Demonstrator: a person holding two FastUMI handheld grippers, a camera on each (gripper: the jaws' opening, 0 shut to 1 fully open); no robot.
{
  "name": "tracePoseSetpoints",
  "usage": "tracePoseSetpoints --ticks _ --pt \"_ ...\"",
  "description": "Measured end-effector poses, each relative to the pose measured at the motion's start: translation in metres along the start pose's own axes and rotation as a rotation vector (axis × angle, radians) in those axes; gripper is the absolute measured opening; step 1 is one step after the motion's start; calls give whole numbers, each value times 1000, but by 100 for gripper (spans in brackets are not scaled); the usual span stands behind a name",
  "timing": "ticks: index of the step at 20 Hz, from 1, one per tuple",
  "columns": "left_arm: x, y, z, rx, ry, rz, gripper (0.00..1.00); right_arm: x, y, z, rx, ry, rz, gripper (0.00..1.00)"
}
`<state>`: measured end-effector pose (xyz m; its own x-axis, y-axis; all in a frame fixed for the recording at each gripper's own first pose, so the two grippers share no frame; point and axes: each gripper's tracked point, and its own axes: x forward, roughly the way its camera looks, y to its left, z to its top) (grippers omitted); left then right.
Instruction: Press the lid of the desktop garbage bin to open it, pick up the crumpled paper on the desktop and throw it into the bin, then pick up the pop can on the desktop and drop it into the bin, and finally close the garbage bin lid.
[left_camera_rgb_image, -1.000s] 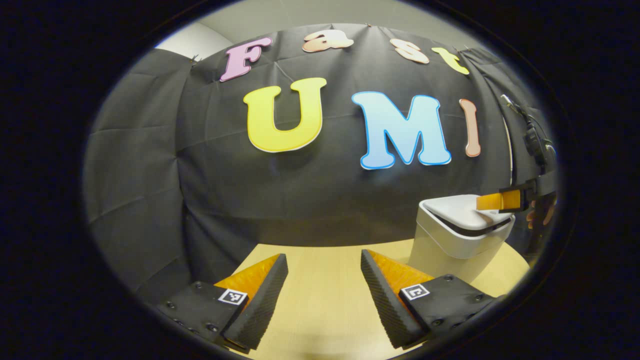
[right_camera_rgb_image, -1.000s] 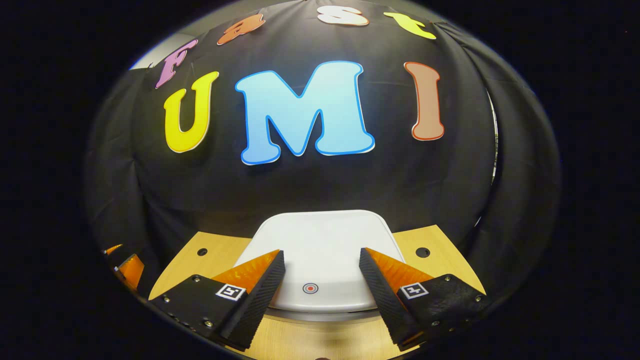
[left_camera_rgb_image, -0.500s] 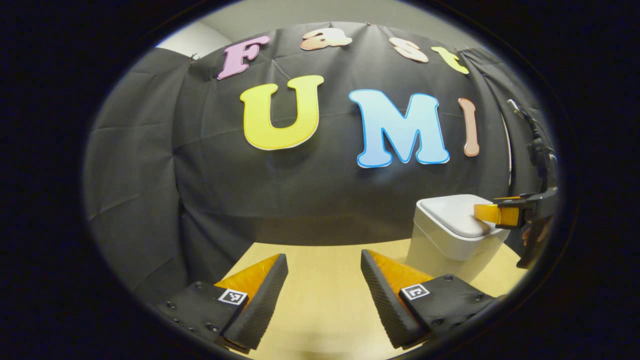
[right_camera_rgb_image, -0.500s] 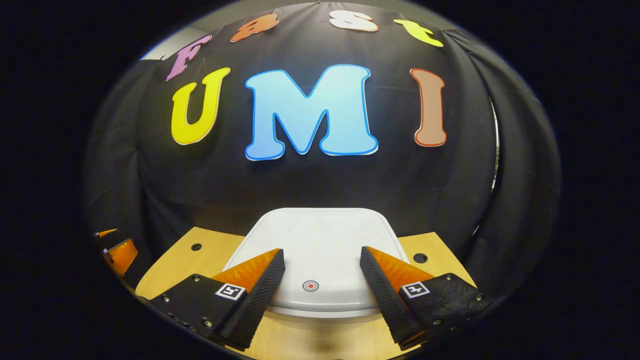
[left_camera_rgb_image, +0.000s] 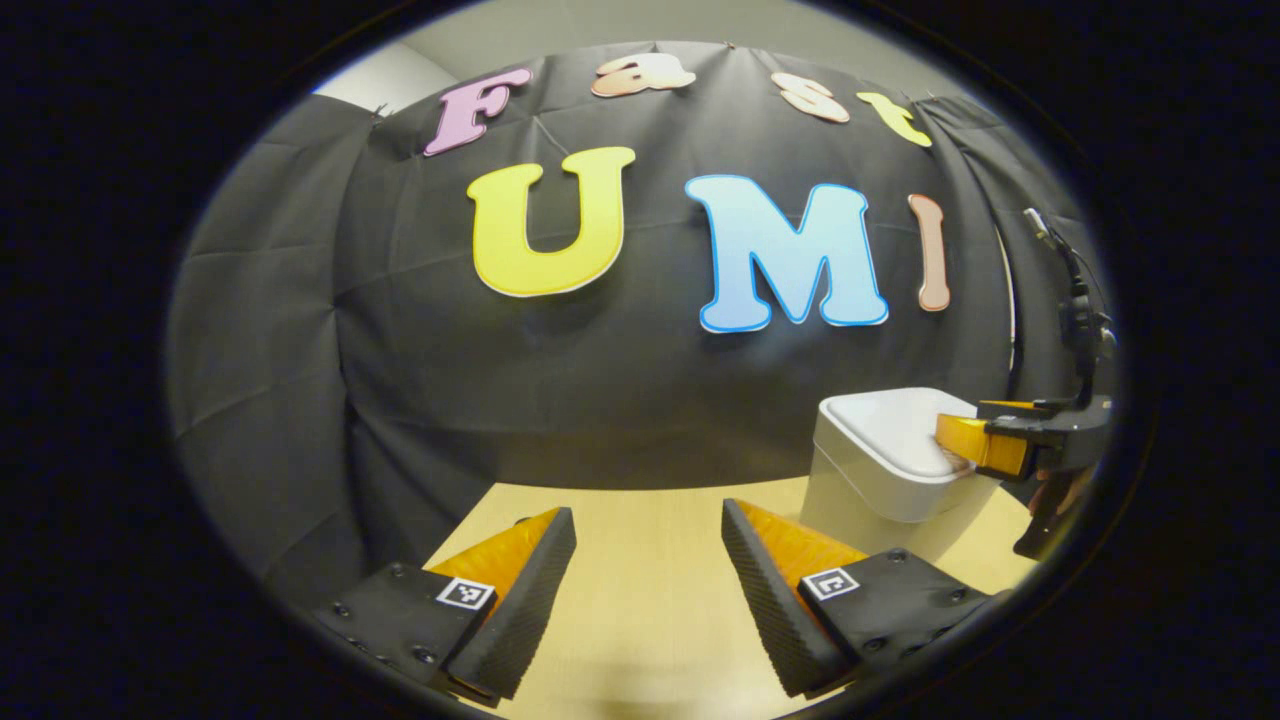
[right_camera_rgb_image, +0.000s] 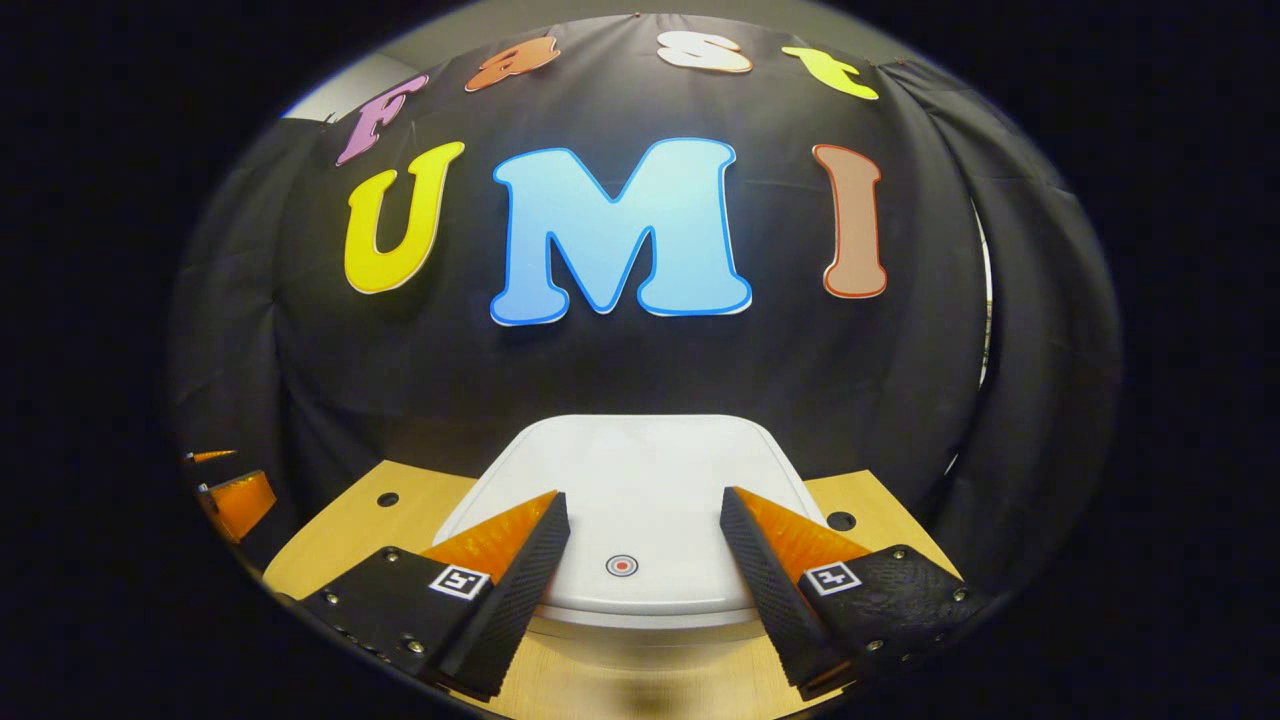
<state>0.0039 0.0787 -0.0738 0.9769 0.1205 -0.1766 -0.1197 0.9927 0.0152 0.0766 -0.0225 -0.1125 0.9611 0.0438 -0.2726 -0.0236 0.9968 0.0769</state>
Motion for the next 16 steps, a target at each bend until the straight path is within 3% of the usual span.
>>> tracePoseSetpoints --ticks 11,12,16 --pt "-7 4 9 19 -26 10 100 -1 0 7 9 -60 5 98" --pt "-8 4 12 22 -34 11 96 -1 0 7 8 -58 7 98" --pt "-18 -2 37 25 -87 5 97 -19 5 20 -15 -78 8 97"
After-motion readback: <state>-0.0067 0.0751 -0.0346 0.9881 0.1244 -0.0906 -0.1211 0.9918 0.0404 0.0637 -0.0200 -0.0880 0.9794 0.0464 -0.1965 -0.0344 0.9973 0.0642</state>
